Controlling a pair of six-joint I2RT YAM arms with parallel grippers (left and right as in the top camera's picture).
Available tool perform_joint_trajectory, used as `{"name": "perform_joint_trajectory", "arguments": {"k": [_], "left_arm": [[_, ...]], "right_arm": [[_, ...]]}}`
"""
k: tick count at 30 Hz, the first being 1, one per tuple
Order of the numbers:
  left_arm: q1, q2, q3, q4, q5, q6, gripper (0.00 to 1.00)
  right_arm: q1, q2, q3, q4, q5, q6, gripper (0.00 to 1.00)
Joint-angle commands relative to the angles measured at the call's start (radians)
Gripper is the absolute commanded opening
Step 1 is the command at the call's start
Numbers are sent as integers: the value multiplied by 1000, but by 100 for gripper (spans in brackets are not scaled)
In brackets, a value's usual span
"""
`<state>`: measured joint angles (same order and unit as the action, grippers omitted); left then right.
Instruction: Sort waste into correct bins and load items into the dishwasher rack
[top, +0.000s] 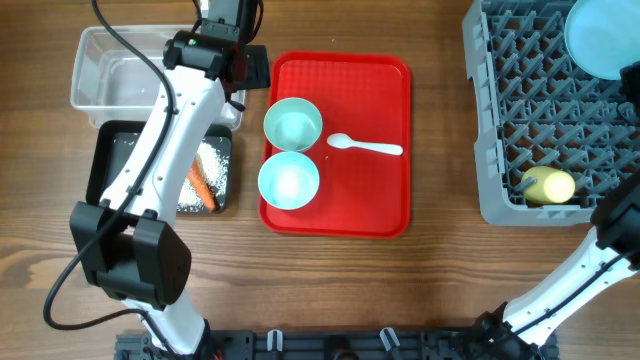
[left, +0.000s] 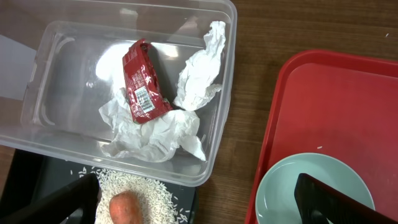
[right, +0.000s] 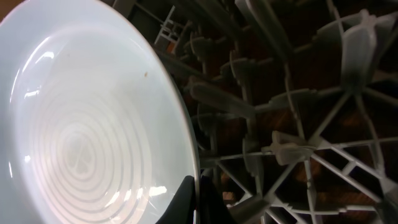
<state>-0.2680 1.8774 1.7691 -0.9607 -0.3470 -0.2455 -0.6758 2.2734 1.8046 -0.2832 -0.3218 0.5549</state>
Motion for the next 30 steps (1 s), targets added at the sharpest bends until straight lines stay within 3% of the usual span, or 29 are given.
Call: {"name": "perform_joint_trajectory", "arguments": {"k": [1, 10, 22, 30], "left_arm": [[2, -6, 11, 3, -10, 2, 100], [2, -5, 11, 3, -10, 2, 100], [2, -5, 11, 3, -10, 2, 100], [2, -5, 11, 3, -10, 2, 100]], "right_arm": [[-24, -97, 2, -13, -15, -64, 4], [-25, -293, 2, -35, 108, -219, 4], [145, -366, 2, -131, 823, -375, 4], [248, -366, 2, -10, 951, -708, 4]]}}
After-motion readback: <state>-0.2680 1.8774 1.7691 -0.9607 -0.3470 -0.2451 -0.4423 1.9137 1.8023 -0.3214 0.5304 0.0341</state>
